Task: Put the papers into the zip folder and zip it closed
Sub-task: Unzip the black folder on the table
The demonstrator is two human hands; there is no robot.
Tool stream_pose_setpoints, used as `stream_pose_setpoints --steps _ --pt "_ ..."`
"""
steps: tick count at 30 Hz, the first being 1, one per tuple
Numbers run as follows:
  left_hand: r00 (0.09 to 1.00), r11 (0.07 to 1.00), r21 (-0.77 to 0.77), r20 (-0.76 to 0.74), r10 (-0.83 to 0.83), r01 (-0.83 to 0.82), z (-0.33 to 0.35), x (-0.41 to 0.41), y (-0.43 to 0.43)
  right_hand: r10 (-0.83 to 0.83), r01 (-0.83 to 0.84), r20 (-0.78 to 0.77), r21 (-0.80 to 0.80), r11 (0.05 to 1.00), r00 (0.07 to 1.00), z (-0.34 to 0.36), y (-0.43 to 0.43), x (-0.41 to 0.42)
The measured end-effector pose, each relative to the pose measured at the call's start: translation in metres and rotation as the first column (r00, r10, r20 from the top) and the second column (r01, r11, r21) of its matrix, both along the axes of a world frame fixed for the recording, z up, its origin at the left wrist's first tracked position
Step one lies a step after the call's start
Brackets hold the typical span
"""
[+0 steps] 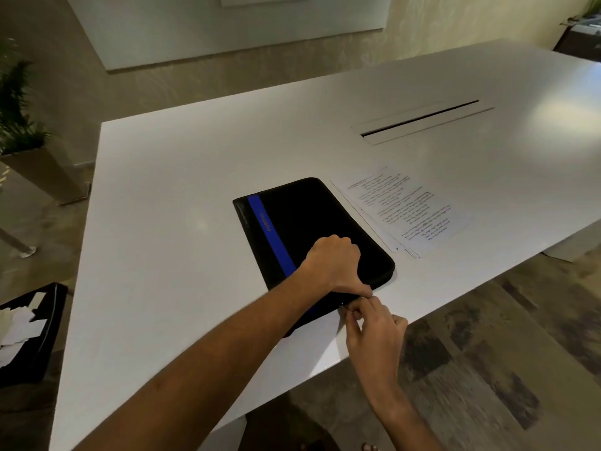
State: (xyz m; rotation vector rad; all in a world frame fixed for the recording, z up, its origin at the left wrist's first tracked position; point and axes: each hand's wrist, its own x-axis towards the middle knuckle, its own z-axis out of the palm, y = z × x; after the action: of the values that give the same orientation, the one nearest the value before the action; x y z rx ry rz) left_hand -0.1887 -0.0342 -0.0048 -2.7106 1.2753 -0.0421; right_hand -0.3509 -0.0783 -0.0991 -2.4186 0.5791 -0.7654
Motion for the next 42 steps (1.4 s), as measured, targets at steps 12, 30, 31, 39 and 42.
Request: stream_pose_setpoints --steps 12,30,31,39,42 --pt "0.980 0.986 -0.162 -0.197 0.005 -0.038 0.007 0.005 0.010 0.145 -0.145 -0.016 0.024 0.989 0.989 -0.004 0.060 -0.011" --pt "0.985 0.942 -0.337 -0.164 -0.052 -0.006 0.012 -0.006 0.019 0.291 -0.289 -0.065 0.040 0.956 0.954 -0.006 0.091 -0.017" --pt "0.985 0.940 -0.340 -0.165 -0.052 -0.008 0.013 -0.007 0.020 0.295 -0.293 -0.053 0.047 0.955 0.954 -0.004 0.088 -0.016" --pt "0.989 0.867 -0.498 -0.138 -0.056 -0.020 0.021 -0.010 0.032 0.118 -0.117 0.018 -0.014 0.993 0.993 0.007 0.006 -0.003" --pt "0.991 0.818 -0.575 -0.120 -0.056 -0.024 0.024 -0.014 0.044 0.150 -0.158 -0.066 -0.145 0.977 0.987 0.010 -0.025 0.004"
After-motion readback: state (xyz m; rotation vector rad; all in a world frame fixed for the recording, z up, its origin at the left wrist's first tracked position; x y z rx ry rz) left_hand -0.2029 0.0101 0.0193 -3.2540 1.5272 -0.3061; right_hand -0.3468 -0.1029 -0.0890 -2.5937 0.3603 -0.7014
